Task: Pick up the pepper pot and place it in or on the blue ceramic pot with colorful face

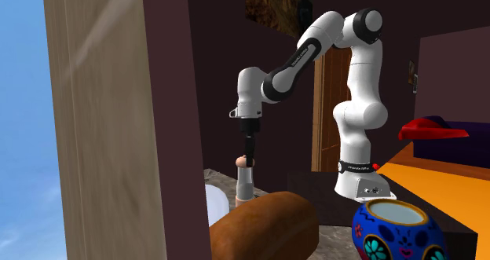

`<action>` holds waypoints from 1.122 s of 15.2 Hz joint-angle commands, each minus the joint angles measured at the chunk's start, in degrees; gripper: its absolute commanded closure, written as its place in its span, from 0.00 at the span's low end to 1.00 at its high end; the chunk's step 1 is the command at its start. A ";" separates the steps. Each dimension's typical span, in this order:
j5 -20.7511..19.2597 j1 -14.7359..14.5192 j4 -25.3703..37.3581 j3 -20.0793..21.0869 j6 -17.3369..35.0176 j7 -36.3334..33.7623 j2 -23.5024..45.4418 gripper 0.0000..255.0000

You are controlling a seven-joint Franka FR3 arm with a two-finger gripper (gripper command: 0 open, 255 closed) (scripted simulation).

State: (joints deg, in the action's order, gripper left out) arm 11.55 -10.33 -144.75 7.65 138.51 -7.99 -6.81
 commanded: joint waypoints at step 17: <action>-0.57 0.20 2.33 -0.23 -6.85 -0.85 -4.48 1.00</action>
State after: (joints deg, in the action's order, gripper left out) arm 11.02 -10.11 -142.65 7.38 132.45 -8.65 -10.73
